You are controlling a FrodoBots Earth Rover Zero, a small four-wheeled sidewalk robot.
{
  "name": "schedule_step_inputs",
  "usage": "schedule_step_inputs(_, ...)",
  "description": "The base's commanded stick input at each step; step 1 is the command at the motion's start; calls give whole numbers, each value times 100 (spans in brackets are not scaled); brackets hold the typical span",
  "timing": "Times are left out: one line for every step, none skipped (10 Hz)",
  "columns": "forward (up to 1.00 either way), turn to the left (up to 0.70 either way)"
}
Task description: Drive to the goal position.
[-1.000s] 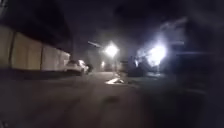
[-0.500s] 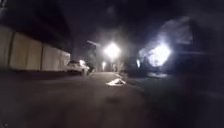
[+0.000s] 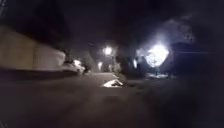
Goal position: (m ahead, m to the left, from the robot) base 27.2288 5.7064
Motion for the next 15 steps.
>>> schedule_step_inputs(70,0)
schedule_step_inputs(70,0)
schedule_step_inputs(70,0)
schedule_step_inputs(70,0)
schedule_step_inputs(70,0)
schedule_step_inputs(70,0)
schedule_step_inputs(70,0)
schedule_step_inputs(70,0)
schedule_step_inputs(70,0)
schedule_step_inputs(70,0)
schedule_step_inputs(70,0)
schedule_step_inputs(70,0)
schedule_step_inputs(70,0)
schedule_step_inputs(70,0)
schedule_step_inputs(70,0)
